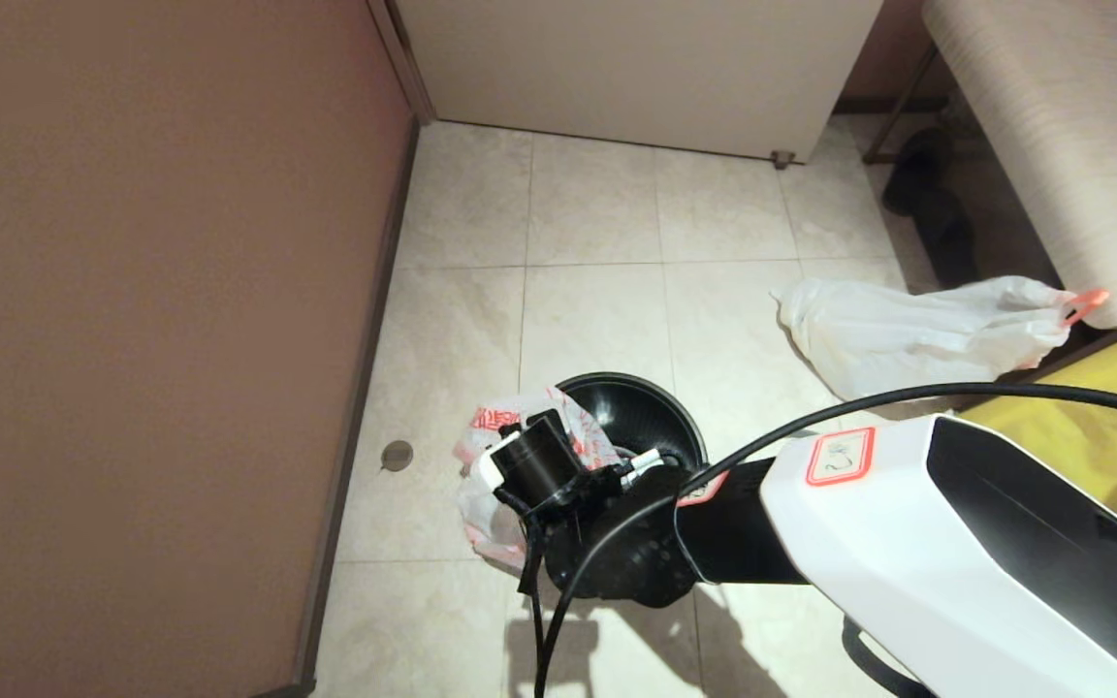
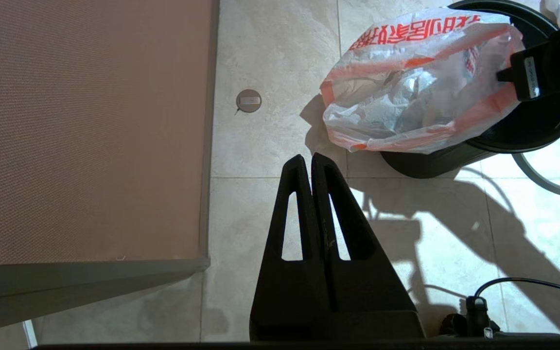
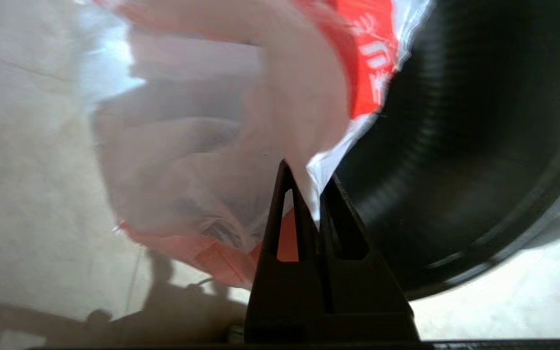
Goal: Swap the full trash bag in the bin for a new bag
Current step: Put the new garbage bag on the trash can
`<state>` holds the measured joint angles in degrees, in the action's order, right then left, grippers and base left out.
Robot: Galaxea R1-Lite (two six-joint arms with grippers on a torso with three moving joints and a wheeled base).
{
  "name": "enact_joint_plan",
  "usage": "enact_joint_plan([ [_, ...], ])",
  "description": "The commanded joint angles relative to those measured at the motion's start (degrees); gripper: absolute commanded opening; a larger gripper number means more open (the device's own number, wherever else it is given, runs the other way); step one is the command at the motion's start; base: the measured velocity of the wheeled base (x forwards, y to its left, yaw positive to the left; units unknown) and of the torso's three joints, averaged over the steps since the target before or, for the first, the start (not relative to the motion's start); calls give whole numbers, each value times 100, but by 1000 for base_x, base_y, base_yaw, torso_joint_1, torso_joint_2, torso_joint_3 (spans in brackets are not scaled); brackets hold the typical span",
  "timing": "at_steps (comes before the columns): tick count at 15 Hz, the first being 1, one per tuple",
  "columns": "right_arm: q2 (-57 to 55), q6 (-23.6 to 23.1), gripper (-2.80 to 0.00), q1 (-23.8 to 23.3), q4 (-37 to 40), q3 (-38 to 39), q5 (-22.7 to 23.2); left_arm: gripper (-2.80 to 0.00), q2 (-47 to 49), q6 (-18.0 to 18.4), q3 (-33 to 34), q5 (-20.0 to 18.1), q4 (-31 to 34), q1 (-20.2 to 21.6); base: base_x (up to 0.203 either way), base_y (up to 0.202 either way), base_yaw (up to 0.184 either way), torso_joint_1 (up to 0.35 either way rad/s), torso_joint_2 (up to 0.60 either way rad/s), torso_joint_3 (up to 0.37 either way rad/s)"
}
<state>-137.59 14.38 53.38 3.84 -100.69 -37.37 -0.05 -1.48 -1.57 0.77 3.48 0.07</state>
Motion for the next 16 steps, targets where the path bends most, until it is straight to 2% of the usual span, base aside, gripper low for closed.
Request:
enact_joint_plan([
  [1, 230, 55, -280, -62, 66, 111, -140, -280, 5, -2, -1, 2, 4, 1, 0, 0, 0, 0, 0, 0],
  [5, 866, 605, -280, -78, 284, 1375, -171, -280, 5, -2, -1, 2, 4, 1, 0, 0, 0, 0, 0, 0],
  [9, 1406, 1257, -280, -345, 310, 2467, -182, -280, 5, -2, -1, 2, 4, 1, 0, 0, 0, 0, 0, 0],
  [12, 1691, 1464, -280, -451, 318, 2857, -183, -280, 5, -2, -1, 2, 4, 1, 0, 0, 0, 0, 0, 0],
  [16, 1266, 1579, -280, -897, -41, 3162, -175, -280, 5, -2, -1, 2, 4, 1, 0, 0, 0, 0, 0, 0],
])
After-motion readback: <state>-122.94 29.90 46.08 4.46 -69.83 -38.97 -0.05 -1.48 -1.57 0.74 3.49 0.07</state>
